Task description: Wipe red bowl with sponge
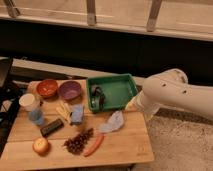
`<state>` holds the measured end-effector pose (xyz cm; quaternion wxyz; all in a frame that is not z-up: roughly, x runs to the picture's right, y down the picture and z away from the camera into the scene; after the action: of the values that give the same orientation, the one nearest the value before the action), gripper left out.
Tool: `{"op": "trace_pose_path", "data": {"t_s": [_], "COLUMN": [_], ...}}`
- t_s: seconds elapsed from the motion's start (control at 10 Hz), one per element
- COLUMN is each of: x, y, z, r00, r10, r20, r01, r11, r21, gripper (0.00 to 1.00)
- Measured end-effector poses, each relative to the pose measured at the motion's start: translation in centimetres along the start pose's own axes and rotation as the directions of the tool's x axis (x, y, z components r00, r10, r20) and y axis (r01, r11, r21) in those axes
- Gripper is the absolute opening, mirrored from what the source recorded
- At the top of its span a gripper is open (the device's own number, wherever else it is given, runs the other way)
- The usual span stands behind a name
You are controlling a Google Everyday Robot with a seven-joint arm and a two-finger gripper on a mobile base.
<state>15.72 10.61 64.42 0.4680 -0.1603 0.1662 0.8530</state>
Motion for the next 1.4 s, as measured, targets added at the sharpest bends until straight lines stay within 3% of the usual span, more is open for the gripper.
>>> {"op": "trace_pose_path", "data": {"t_s": [1.0, 1.2, 1.4], "x": [0.0, 0.6, 1.5], "y": [-0.1, 0.9, 4.5], "z": [0.0, -0.8, -1.6], "r00": [1.000, 0.997, 0.987], "r10": [-0.003, -0.070, -0.151], "r20": [0.001, 0.041, 0.062], "r01": [0.003, 0.072, 0.156], "r11": [1.000, 0.997, 0.984], "r21": [-0.006, -0.042, -0.090], "gripper": [0.66, 0.66, 0.66]}}
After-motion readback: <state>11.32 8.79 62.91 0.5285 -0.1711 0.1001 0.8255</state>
